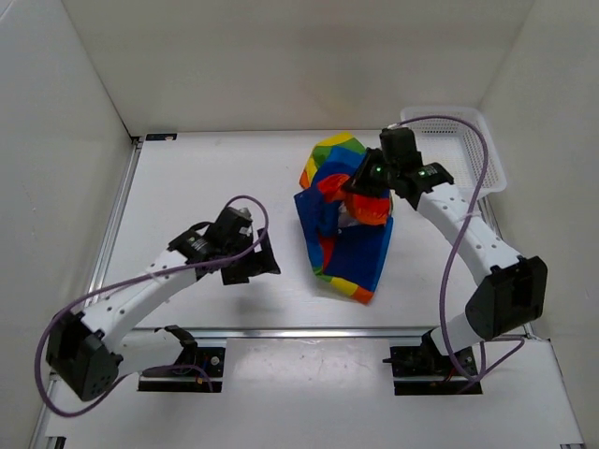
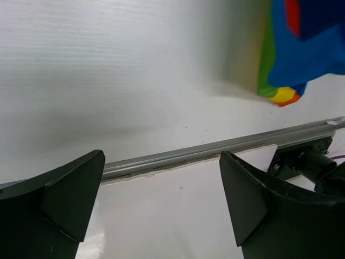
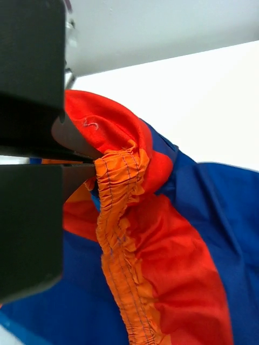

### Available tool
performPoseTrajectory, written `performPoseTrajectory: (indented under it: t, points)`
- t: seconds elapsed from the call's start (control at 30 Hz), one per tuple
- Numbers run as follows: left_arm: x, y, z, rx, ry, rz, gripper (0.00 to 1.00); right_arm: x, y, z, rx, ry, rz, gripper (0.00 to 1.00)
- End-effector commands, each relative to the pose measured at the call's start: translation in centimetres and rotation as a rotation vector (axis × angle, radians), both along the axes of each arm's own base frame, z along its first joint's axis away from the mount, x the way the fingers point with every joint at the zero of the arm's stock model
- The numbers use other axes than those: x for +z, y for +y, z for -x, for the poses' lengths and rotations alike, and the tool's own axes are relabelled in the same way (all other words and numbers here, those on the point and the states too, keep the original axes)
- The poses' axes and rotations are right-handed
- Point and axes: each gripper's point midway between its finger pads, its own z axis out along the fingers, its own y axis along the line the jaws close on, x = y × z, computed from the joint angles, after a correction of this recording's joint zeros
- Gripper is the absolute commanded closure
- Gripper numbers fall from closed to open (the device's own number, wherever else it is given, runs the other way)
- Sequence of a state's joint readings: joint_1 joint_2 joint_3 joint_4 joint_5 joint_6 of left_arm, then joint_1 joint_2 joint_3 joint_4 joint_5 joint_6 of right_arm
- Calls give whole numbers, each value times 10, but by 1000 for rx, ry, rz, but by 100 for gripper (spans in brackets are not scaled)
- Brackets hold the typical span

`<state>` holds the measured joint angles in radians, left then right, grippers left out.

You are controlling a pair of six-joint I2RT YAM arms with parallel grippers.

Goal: Fold and stack the shorts
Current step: Flatten the shorts out

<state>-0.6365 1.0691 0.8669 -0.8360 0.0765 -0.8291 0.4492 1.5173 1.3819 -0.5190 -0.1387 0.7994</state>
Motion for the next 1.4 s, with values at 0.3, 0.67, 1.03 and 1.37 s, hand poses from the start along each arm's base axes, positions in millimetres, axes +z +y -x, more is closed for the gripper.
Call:
performPoseTrajectory:
  t: [0.3,0.67,1.03,1.37]
  points:
    - [26,-150,-8,-193,-72,38,0,16,-58,-7,-40,-34,73,100]
    - [-28,-228,-33,-154,30,70,0,31,-84,-18,-83,-45,11,100]
    - [-66,-264,-81,-100,36,50,19,46,-92,-14,-91,-71,-34,100]
    - [-35,-170,-130,101,-60,9,89,51,-106,-17,-109,-81,-52,100]
